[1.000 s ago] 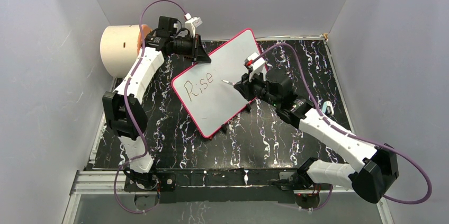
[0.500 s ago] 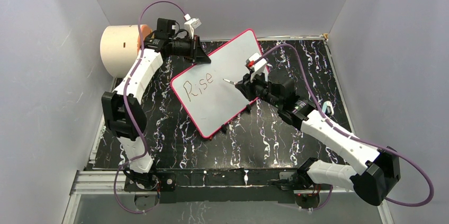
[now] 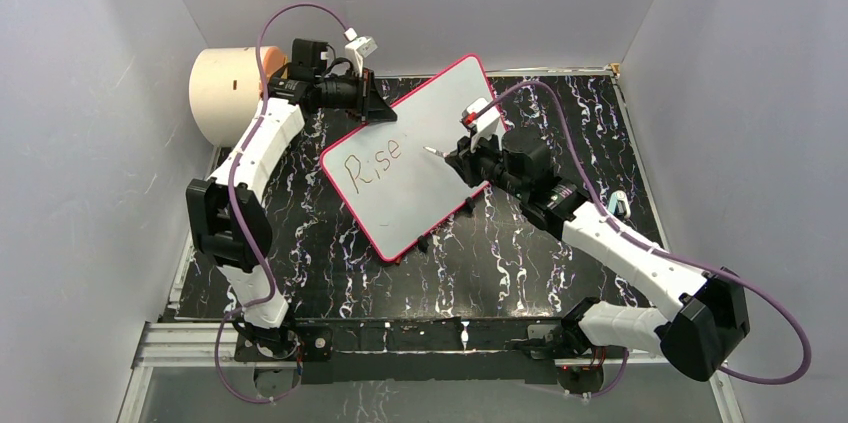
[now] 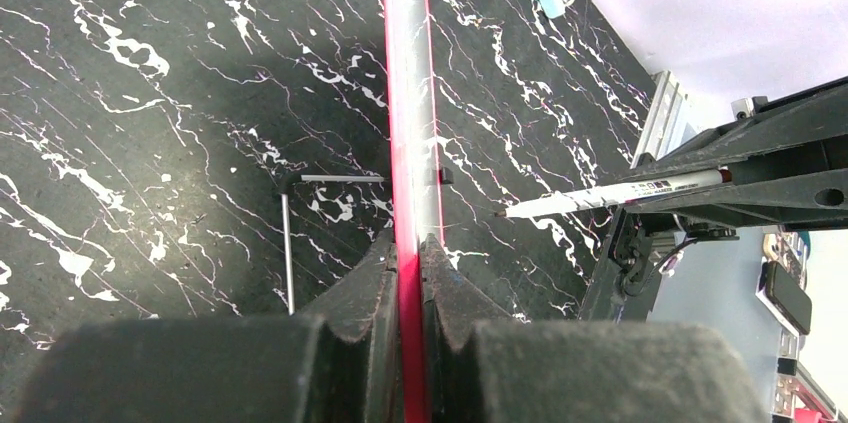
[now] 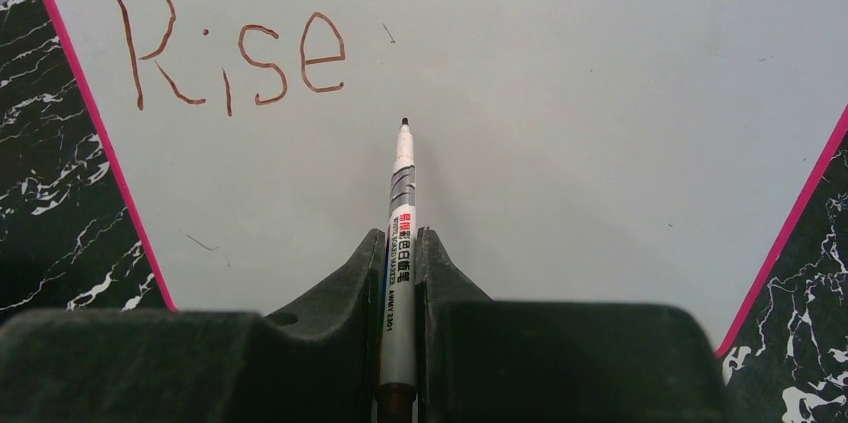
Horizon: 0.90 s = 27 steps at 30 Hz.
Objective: Write a sentence on the whiteboard
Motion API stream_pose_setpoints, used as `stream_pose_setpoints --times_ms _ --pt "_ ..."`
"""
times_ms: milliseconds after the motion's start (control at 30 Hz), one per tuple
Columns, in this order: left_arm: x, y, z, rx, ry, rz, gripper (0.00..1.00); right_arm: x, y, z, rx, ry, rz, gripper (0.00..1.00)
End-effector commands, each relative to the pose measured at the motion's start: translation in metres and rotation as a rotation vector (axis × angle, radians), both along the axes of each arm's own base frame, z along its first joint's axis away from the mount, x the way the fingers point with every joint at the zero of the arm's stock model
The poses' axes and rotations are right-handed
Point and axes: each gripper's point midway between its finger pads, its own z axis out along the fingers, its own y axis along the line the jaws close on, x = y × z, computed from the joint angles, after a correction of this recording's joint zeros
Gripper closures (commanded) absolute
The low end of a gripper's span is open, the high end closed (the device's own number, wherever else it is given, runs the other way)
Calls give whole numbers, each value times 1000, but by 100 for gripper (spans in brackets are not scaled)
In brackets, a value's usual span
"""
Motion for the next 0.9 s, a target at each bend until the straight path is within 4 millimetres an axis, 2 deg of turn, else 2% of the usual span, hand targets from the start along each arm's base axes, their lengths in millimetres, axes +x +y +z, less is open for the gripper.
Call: stream_pose_setpoints --times_ms 0,200,500,867 --pt "-38 0 -29 50 110 -79 100 8 6 26 49 -82 10 100" --pt "-39 1 -36 56 125 -79 100 13 8 22 33 -83 7 100" --pt "-37 0 -42 59 147 -75 100 20 23 36 70 -124 42 100" --pt "-36 -1 -48 52 174 -71 100 26 33 33 26 -170 15 100"
